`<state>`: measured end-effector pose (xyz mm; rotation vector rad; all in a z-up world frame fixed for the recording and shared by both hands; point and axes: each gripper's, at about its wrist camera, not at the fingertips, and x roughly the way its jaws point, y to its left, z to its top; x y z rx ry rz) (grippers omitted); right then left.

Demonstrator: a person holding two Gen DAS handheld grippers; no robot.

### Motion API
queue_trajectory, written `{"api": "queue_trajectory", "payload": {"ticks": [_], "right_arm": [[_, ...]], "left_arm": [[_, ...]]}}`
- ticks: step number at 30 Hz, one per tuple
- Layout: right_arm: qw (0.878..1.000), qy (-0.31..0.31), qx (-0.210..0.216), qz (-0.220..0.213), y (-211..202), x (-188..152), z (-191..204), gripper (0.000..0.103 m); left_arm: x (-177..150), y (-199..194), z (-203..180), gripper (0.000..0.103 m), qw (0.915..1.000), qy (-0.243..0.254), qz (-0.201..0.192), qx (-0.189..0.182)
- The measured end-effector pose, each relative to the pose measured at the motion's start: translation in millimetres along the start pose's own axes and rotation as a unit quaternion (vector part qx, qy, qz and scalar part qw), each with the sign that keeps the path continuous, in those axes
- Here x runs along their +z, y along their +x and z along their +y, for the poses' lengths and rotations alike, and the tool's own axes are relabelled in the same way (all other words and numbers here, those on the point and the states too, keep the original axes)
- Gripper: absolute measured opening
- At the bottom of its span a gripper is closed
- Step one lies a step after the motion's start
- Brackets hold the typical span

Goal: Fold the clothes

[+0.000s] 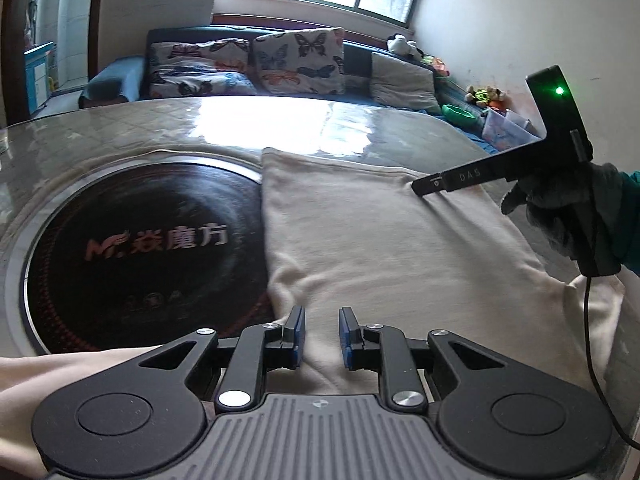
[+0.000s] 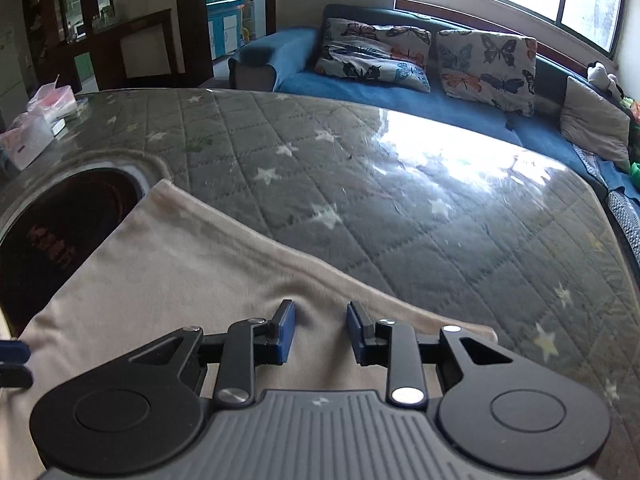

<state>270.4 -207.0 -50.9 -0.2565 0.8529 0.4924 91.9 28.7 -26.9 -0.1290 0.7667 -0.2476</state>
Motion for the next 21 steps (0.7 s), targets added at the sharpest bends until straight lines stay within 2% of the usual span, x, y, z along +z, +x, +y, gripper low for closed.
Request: {"api": "queue_trajectory", "payload": {"ticks": [6,9,11,12,17,19,21], "right_arm": [[1.0,-0.009,-0.009,-0.001,13,15,4,0.029],[1.0,-0.024,-0.007,0.002,6,14,9,0.029],[0.999,-0.035,-0.001,0.001,-2,11,13,0.029],[0.999,-0.045,0.004,0.001,-9,7,17,0.03],[0.995,-0.096,0.034,0.002,-43,-16,46,0.035],[0.992,-0.116,0.049,0.004,-56,-27,61,0.037],[0.988,-0.137,0.066,0.004,-67,-38,78,0.042]], "left_arm": [[-3,-8,0,0.02,1.0,-0.004,-0.006,0.005],[-7,-21,0,0.02,0.9998,-0.006,-0.017,0.002],[-8,-33,2,0.025,0.9996,-0.008,-0.026,0.009],[-9,-40,5,0.031,0.9993,-0.01,-0.031,0.018],[-19,-78,22,0.034,0.9957,-0.032,-0.056,0.066],[-25,-93,31,0.045,0.9925,-0.044,-0.063,0.095],[-33,-107,39,0.049,0.9885,-0.055,-0.067,0.123]]}}
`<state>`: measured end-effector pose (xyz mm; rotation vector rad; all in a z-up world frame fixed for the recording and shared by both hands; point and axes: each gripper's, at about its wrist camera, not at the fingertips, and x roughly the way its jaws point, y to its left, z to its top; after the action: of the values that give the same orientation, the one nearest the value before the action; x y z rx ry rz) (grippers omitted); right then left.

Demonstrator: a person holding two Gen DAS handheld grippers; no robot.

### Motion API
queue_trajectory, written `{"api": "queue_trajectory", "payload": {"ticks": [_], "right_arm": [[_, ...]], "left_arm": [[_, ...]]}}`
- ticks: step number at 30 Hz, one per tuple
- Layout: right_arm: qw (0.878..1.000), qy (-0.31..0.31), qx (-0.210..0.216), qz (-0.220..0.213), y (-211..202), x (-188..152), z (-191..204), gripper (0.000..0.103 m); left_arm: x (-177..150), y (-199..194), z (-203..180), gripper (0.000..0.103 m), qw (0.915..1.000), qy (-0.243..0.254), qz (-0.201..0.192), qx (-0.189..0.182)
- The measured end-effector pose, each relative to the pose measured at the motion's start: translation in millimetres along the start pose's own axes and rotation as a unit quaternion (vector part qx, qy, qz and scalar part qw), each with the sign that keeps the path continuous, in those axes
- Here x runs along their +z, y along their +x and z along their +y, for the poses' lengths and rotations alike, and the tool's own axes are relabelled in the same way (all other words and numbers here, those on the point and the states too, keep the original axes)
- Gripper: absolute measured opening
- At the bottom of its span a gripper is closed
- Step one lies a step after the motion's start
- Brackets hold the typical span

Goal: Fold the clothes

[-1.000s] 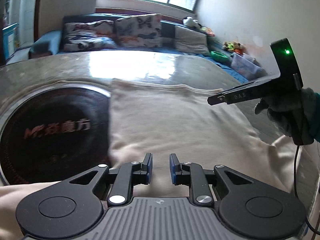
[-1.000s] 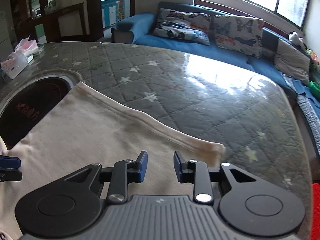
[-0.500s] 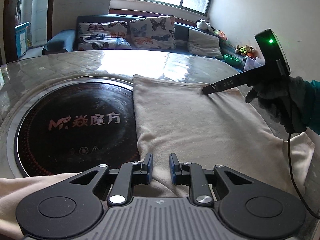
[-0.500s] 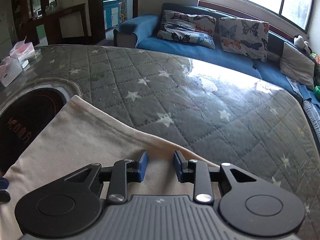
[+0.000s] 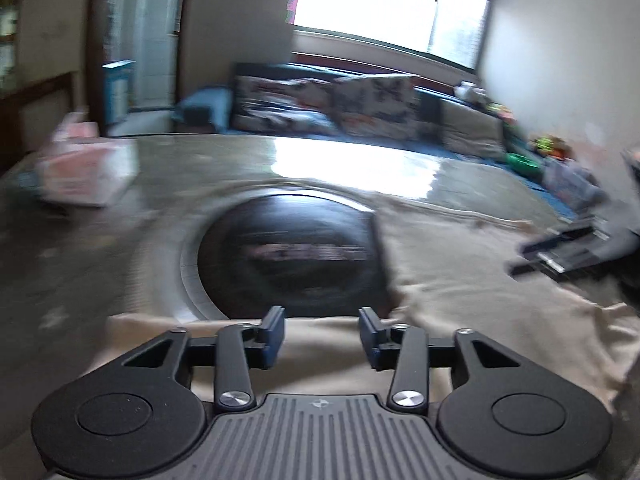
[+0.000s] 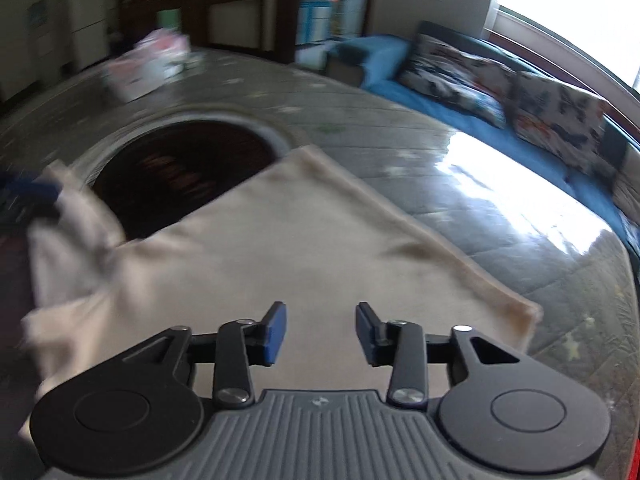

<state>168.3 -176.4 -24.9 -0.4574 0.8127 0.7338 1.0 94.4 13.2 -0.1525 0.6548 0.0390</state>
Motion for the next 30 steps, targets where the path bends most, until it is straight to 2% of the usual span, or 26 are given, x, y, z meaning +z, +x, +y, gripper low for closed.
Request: {"api": "queue_trajectory", "payload": {"ticks": [5,12,19,26,29,30], "right_arm": [[0.998,-0.041,0.044,-0.001,-18,-13,51,0.044],[0.992,-0.098,0.077,-0.003,-23,-32,108,0.044],[0.989,-0.118,0.085,-0.008,-28,-41,128,0.044],[0.99,-0.109,0.086,-0.01,-29,-44,127,0.044],[0.99,-0.107,0.087,-0.011,-29,-46,126,0.044],[0.99,-0.107,0.087,-0.012,-28,-46,126,0.044]], "left_arm": [[-12,-23,33,0.054,0.9967,-0.049,0.002,0.065],[-28,-34,62,0.054,0.9865,-0.131,0.011,0.097],[-28,-29,77,0.054,0.9754,-0.206,0.012,0.077],[-25,-19,98,0.054,0.9516,-0.302,0.026,0.052],[-24,-17,103,0.05,0.9448,-0.323,0.025,0.052],[-23,-14,105,0.04,0.9423,-0.33,0.026,0.053]]}}
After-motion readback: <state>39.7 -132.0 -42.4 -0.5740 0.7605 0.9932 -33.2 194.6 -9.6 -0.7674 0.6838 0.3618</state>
